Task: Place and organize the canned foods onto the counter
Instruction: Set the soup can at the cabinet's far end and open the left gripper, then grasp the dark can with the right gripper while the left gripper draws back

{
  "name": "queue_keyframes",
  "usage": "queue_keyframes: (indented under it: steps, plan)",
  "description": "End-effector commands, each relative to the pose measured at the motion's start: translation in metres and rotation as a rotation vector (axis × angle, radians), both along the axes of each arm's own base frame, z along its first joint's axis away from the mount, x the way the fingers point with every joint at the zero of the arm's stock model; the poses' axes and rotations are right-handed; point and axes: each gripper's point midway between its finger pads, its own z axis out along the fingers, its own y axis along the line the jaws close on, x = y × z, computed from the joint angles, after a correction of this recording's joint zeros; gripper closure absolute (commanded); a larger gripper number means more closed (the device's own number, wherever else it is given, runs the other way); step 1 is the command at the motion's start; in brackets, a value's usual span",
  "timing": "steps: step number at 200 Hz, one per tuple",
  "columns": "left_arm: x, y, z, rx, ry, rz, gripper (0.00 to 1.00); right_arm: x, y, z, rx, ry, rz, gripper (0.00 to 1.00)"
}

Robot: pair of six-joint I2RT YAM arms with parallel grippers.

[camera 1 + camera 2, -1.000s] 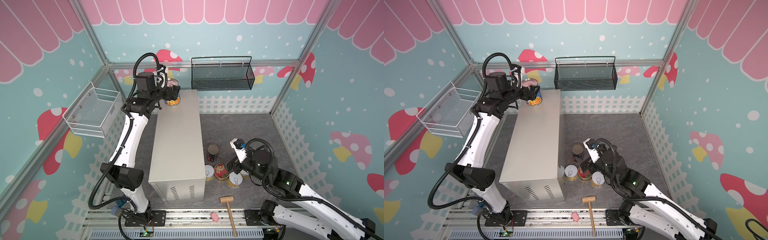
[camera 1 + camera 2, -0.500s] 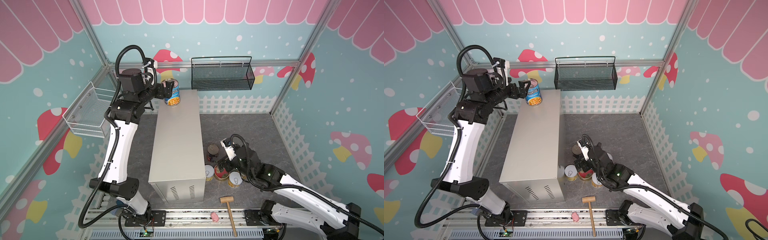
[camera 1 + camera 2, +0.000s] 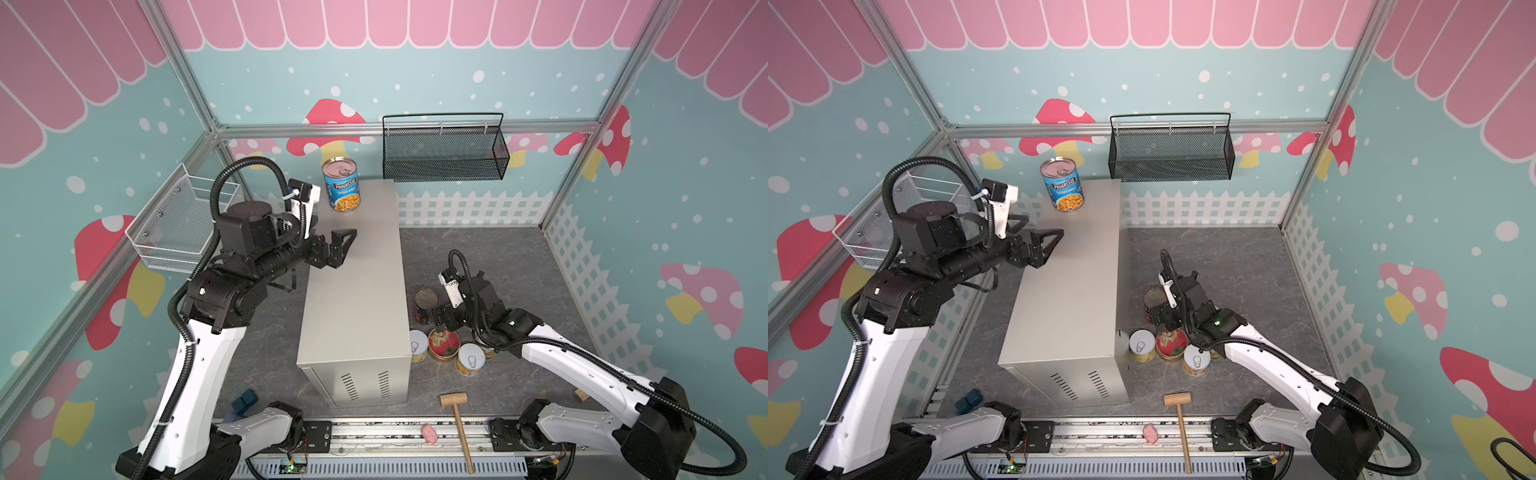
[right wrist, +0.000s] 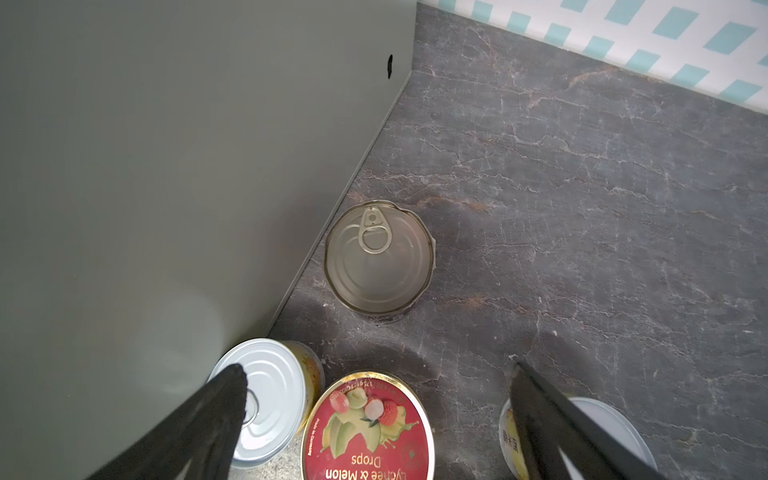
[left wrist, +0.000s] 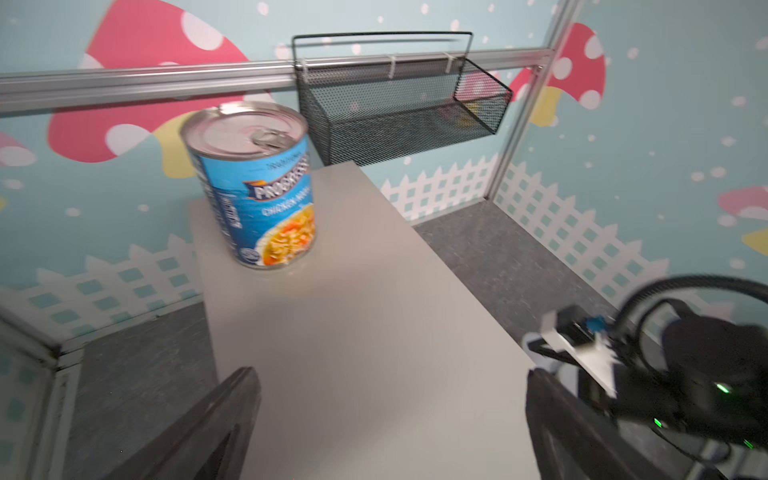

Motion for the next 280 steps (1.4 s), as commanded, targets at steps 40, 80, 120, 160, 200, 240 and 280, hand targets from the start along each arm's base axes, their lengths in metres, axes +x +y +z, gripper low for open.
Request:
queue_keyframes:
  steps: [40, 80, 120, 160, 200, 240, 280]
  plan:
    - [-0.042, -0.025, -0.011, -0.043, 0.006, -0.178, 0.01, 0.017, 0.017, -0.011, 0.009, 0.026, 0.013, 0.01]
    - [-0.056, -0.037, -0.012, -0.027, -0.014, -0.227, 0.01, 0.024, 0.024, -0.03, 0.039, 0.043, -0.006, 0.02]
    - [-0.064, -0.044, -0.01, -0.038, -0.017, -0.278, 0.01, 0.038, 0.021, -0.058, 0.002, 0.061, -0.081, 0.02]
    - [-0.068, -0.043, -0.007, -0.047, -0.044, -0.284, 0.01, 0.055, 0.021, -0.082, -0.001, 0.079, -0.132, 0.02]
    - [-0.066, -0.048, -0.012, -0.049, -0.039, -0.302, 0.01, 0.07, 0.029, -0.09, 0.035, 0.054, -0.144, 0.02]
    - [-0.062, -0.051, -0.019, -0.048, -0.024, -0.31, 0.01, 0.08, 0.035, -0.092, 0.039, 0.03, -0.148, 0.07]
    - [-0.06, -0.054, -0.021, -0.05, -0.018, -0.318, 0.01, 0.083, 0.037, -0.086, 0.044, 0.014, -0.139, 0.21]
